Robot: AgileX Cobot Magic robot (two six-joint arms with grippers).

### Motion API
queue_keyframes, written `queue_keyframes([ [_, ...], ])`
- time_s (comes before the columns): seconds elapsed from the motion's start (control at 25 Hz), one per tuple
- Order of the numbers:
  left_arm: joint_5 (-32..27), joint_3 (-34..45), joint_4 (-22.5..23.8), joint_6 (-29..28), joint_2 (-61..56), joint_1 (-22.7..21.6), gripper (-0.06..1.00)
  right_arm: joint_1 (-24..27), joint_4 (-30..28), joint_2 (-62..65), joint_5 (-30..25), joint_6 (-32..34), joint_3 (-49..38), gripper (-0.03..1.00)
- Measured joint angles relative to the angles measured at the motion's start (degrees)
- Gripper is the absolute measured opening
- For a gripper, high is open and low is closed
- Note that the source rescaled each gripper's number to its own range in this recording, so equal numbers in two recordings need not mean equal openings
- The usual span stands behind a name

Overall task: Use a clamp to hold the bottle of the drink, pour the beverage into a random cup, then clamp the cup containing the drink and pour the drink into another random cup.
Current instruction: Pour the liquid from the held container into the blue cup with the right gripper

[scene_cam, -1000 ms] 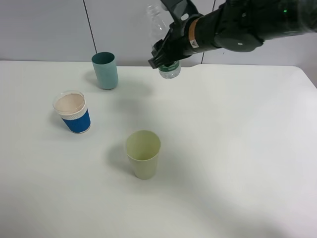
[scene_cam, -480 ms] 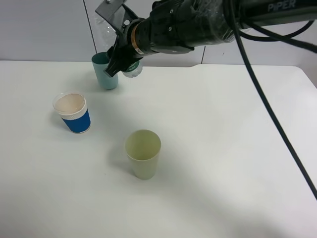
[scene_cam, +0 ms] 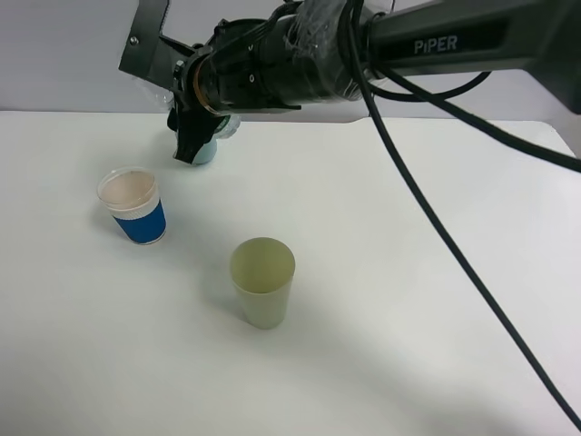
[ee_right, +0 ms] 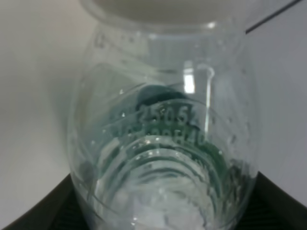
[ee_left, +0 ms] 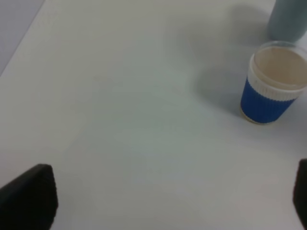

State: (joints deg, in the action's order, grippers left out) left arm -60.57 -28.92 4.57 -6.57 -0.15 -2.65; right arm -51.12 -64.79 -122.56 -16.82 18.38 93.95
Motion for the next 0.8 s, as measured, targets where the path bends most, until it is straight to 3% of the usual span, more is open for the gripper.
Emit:
queue_keyframes([
  [0.44,0.0,0.0,0.0,0.0,0.0,0.0,1.0,-2.3,-2.6,-1.5,-2.6,-11.3,0.4,0.0],
  [0.8,0.0,0.0,0.0,0.0,0.0,0.0,1.0,-3.7,-4.5,-2.6,-4.5,-12.0,1.8,0.0],
])
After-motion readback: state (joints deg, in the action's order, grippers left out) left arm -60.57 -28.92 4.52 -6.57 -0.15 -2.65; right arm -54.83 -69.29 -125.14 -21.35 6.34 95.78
